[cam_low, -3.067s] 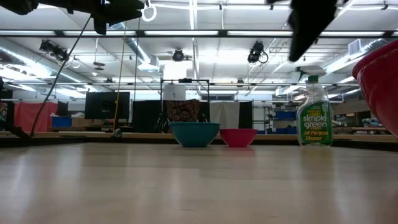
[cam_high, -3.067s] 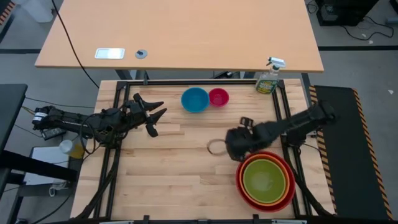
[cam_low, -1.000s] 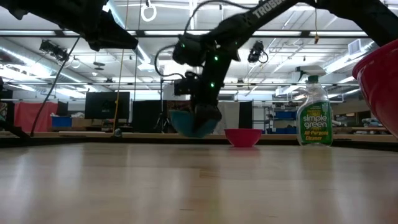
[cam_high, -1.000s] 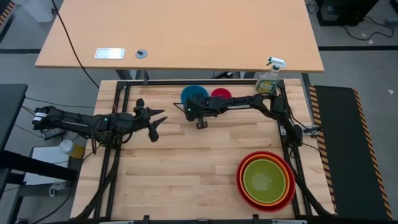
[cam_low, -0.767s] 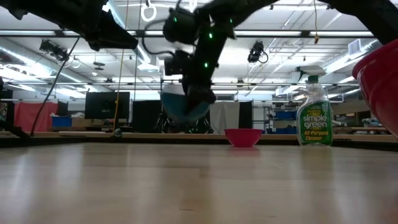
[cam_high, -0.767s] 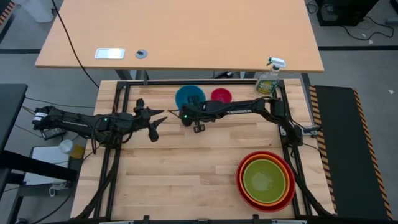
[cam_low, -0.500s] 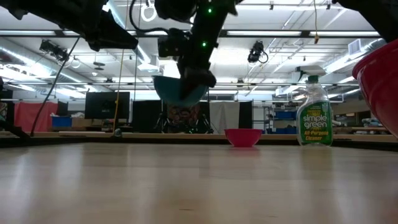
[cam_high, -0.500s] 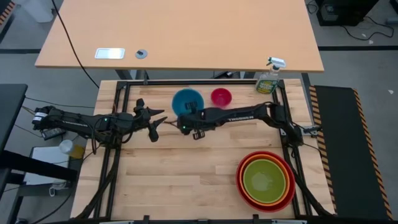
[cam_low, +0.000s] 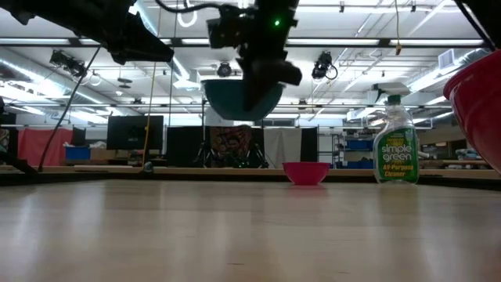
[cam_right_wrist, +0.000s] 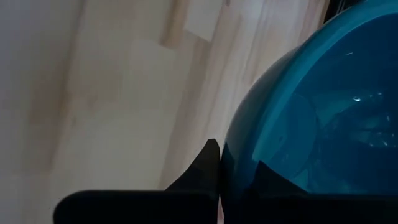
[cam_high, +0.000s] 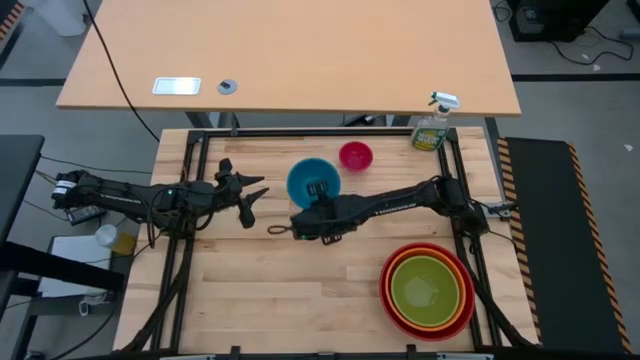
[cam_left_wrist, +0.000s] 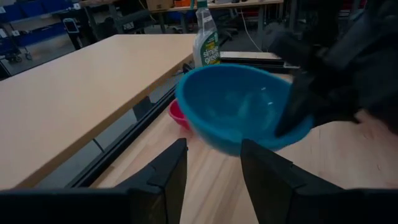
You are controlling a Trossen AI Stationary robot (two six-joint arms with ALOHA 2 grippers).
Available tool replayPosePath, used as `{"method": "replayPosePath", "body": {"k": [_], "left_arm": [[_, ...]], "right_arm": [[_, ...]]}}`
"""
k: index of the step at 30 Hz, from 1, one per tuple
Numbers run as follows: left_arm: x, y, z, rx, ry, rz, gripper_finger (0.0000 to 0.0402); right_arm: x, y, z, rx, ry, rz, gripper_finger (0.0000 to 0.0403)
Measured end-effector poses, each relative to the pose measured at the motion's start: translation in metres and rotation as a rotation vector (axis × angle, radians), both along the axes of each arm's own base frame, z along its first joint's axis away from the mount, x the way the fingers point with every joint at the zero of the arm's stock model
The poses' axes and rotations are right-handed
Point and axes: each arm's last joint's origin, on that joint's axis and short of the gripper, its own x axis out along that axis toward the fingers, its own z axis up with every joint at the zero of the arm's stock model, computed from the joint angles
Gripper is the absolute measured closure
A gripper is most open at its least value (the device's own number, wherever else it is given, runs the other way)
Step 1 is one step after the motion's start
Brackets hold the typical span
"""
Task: Nest bowls inside each other
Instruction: Stack the blue bowl on top of the green bowl
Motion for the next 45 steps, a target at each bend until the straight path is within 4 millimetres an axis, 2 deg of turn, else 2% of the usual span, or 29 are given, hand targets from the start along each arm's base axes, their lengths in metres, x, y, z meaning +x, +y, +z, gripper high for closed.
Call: {"method": "replayPosePath", "body": {"k": [10, 21, 32, 39, 45], "left_arm": [[0.000, 0.000, 0.000, 0.000, 0.003, 0.000, 0.0248], [0.000, 0.000, 0.000, -0.011, -0.006, 0.002, 0.0248], [0.001, 0.000, 0.004, 0.021, -0.026, -0.004, 0.0248], [0.002, 0.000, 0.008, 0.051, -0.056, -0.010, 0.0248], [0.002, 0.000, 0.009, 0.067, -0.061, -0.012, 0.0248]], "right_arm": [[-0.025, 0.046, 0.021, 0.039, -0.032, -0.011, 0.0382], [-0.066, 0.097, 0.041, 0.063, -0.043, -0.040, 0.0381], [-0.115, 0.138, 0.059, 0.144, -0.019, -0.110, 0.0380], [-0.142, 0.159, 0.075, 0.212, -0.077, -0.130, 0.0380], [-0.166, 0.175, 0.089, 0.339, -0.093, -0.163, 0.0380]]}}
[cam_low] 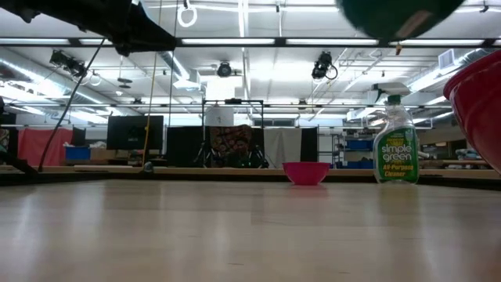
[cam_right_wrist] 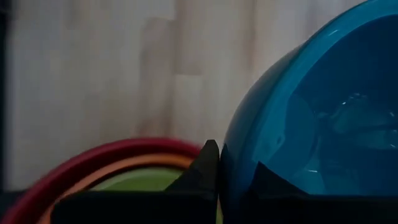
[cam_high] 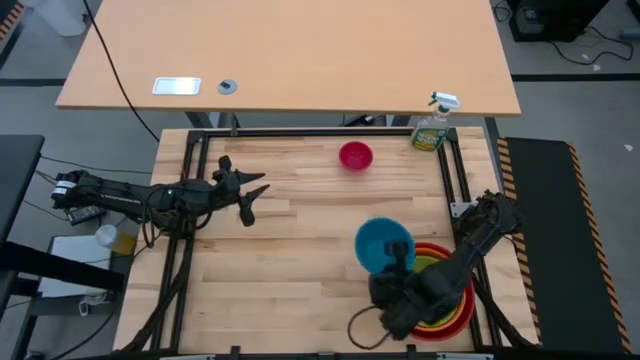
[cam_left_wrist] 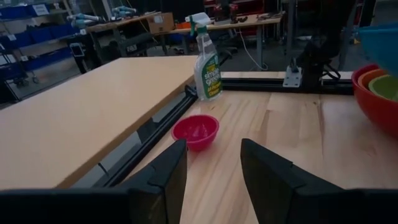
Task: Nest bowls inside each other
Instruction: Stack the blue bowl on top of the green bowl
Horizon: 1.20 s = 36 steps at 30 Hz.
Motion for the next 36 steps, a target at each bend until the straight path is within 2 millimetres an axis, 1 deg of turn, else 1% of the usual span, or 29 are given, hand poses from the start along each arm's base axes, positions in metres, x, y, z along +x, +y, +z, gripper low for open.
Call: {"method": "replayPosePath", "body": {"k": [5, 8, 16, 23, 27, 32, 36], "left_arm": [[0.000, 0.000, 0.001, 0.002, -0.007, -0.001, 0.0248], [0.000, 0.000, 0.002, 0.001, -0.018, 0.000, 0.0248], [0.000, 0.000, 0.002, 0.000, -0.019, -0.001, 0.0248], [0.000, 0.000, 0.003, -0.002, -0.033, 0.000, 0.0248], [0.000, 0.000, 0.003, -0.005, -0.035, 0.000, 0.0248], [0.000, 0.000, 0.003, -0.005, -0.036, -0.002, 0.0248], [0.000, 0.000, 0.004, -0.007, -0.044, -0.002, 0.0248]], "right_arm": [[-0.021, 0.012, 0.010, 0.116, -0.004, -0.057, 0.0380], [-0.030, 0.021, 0.011, 0.149, -0.006, -0.080, 0.0380], [-0.049, 0.038, 0.011, 0.209, -0.020, -0.155, 0.0380], [-0.063, 0.050, 0.011, 0.246, -0.039, -0.220, 0.0380], [-0.069, 0.053, 0.002, 0.244, -0.020, -0.264, 0.0380], [-0.078, 0.057, -0.018, 0.238, 0.079, -0.356, 0.0380], [-0.085, 0.058, -0.032, 0.193, 0.099, -0.385, 0.0380]]}}
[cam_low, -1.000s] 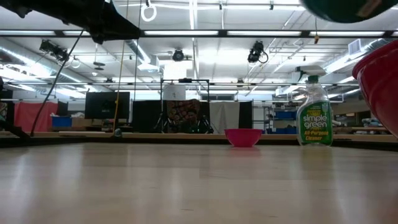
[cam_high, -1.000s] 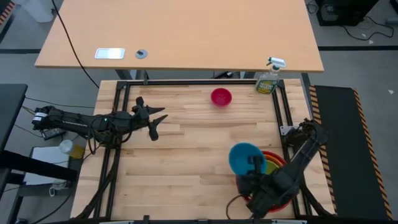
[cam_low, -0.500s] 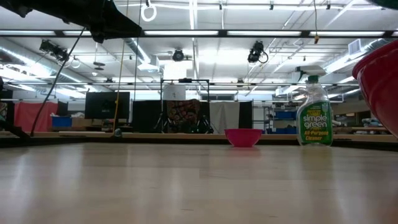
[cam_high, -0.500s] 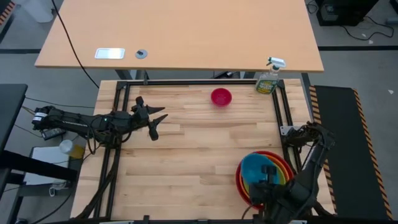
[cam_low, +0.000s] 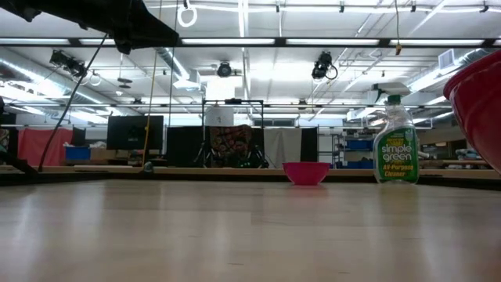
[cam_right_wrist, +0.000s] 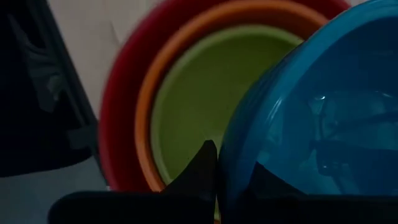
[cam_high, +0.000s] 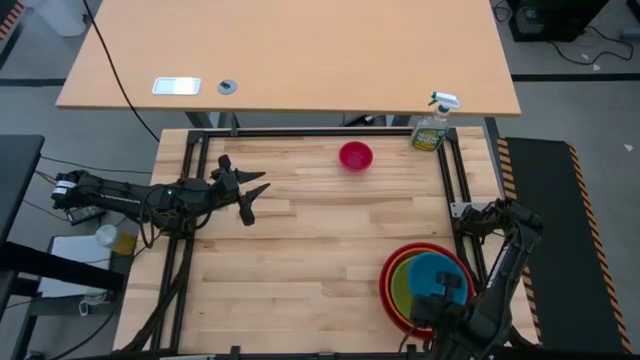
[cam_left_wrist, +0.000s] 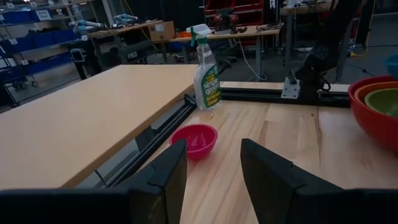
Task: Nest bowls inside each other
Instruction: Stack the blue bowl on top of the green bowl
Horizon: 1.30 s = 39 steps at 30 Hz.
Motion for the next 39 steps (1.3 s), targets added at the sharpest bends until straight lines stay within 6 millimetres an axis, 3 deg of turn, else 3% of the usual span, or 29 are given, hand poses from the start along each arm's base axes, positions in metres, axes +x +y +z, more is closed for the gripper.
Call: {"method": "replayPosePath", "body": {"k": [11, 25, 39], "left_arm": [[0.000, 0.000, 0.001, -0.001, -0.015, 0.000, 0.0248], [0.000, 0.000, 0.001, -0.001, -0.014, 0.000, 0.0248], [0.000, 0.000, 0.001, -0.001, -0.013, 0.000, 0.0248]], "right_arm": [[0.003, -0.002, -0.033, 0.006, 0.062, -0.033, 0.0380], [0.022, -0.023, -0.071, 0.012, 0.150, -0.008, 0.0380], [0.026, -0.024, -0.084, 0.062, 0.148, -0.005, 0.0363]]}}
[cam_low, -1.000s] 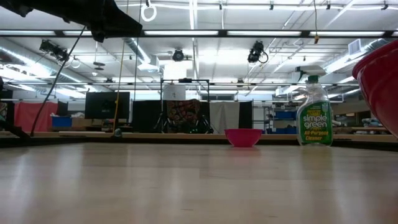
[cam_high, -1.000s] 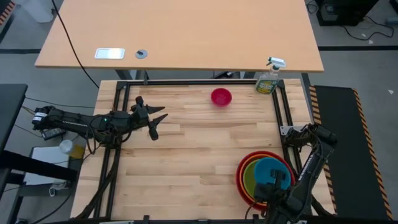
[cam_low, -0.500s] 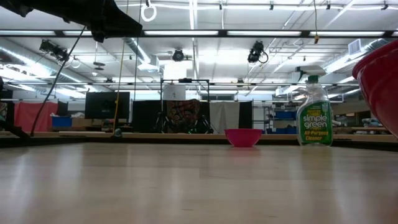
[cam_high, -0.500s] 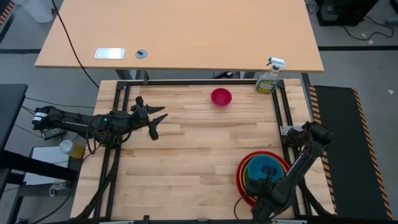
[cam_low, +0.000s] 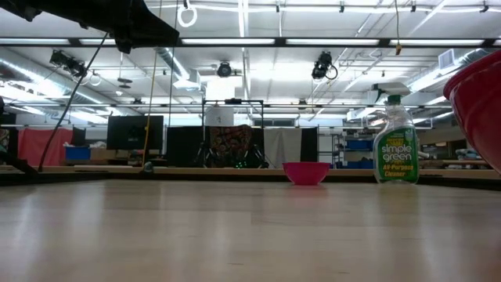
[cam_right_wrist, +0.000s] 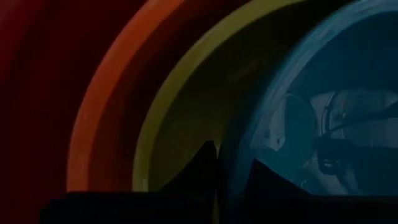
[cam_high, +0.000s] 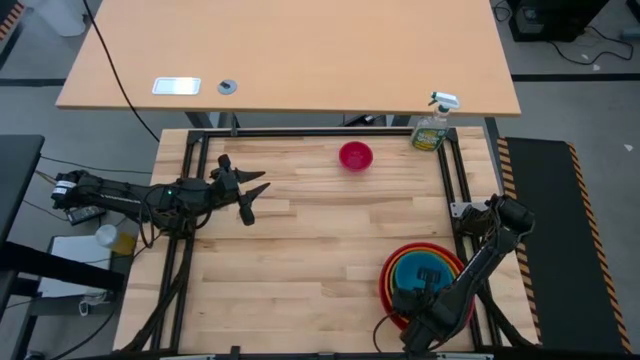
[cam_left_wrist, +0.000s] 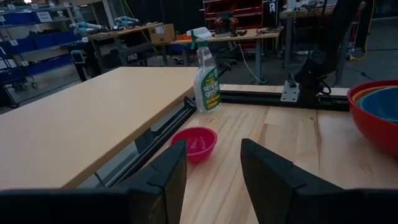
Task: Nest bowls inside each other
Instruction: Stack the blue bowl on top of the green bowl
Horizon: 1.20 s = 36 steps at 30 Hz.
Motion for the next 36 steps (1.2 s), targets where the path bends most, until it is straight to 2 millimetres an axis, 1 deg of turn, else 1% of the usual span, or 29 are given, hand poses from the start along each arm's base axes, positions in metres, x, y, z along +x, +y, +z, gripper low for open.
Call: {"method": "replayPosePath", "body": {"k": [11, 24, 30, 33, 36], "left_arm": [[0.000, 0.000, 0.000, -0.007, -0.003, 0.000, 0.0248], [0.000, 0.000, 0.000, -0.008, -0.004, 0.001, 0.0248], [0.000, 0.000, 0.000, -0.013, -0.006, 0.001, 0.0248], [0.000, 0.000, 0.000, -0.015, -0.007, 0.001, 0.0248], [0.000, 0.000, 0.000, -0.019, -0.009, 0.002, 0.0248]], "right_arm": [[0.002, -0.001, 0.000, 0.000, -0.008, -0.025, 0.0310], [0.009, -0.007, 0.000, 0.006, -0.003, -0.064, 0.0237], [0.010, -0.008, 0.001, 0.062, 0.057, -0.083, 0.0211], [0.012, -0.006, 0.006, 0.084, 0.052, -0.079, 0.0207], [0.016, -0.002, 0.019, 0.086, -0.009, -0.066, 0.0207]]}}
